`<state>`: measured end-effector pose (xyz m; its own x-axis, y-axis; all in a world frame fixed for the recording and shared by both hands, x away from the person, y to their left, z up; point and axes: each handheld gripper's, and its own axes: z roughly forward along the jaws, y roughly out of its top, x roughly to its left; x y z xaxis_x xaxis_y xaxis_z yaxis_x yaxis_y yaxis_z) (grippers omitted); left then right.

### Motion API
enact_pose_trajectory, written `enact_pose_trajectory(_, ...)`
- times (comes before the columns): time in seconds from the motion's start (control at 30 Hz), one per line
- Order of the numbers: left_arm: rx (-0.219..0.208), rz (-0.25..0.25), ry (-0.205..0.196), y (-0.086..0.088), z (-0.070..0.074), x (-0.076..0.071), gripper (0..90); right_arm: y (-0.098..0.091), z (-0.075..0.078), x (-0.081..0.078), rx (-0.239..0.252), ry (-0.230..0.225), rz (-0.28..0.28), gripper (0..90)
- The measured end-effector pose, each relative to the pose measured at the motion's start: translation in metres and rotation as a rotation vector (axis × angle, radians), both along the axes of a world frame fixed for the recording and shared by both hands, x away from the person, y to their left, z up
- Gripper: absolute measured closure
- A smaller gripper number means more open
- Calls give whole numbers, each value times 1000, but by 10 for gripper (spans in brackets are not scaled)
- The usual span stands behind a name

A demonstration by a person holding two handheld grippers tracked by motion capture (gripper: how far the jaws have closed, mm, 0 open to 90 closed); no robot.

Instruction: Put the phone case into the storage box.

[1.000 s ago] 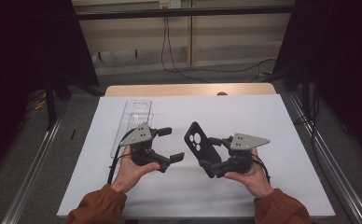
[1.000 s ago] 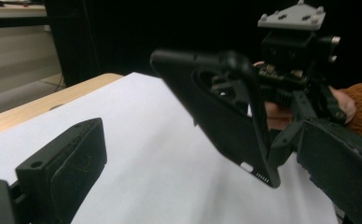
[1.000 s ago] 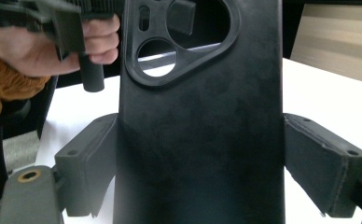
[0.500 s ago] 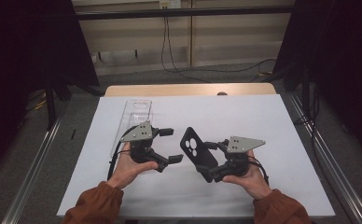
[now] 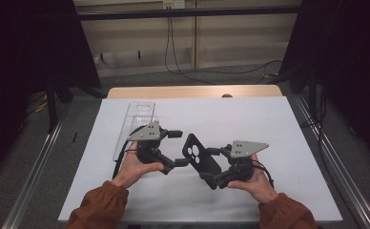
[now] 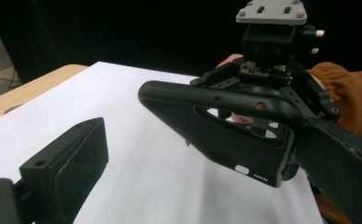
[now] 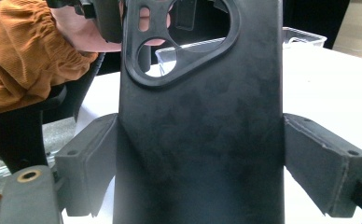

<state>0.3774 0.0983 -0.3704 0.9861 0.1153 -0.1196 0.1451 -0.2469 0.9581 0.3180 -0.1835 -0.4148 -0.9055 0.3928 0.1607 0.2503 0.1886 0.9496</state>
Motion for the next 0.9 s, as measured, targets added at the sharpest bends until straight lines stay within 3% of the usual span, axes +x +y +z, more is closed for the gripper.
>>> enact_pose_trajectory(0.3, 14, -50, 6, -2, -4, 0, 19, 2, -3, 0, 3, 23, 39, 143)
enact_pose_trajectory(0.67, 19, -175, 50, -1, -10, 4, 44, 7, -6, -3, -16, 38, 98, 144)
enact_pose_trajectory(0.9, 4, -204, 23, -2, -10, 4, 70, 6, -6, -2, -18, 43, 112, 144)
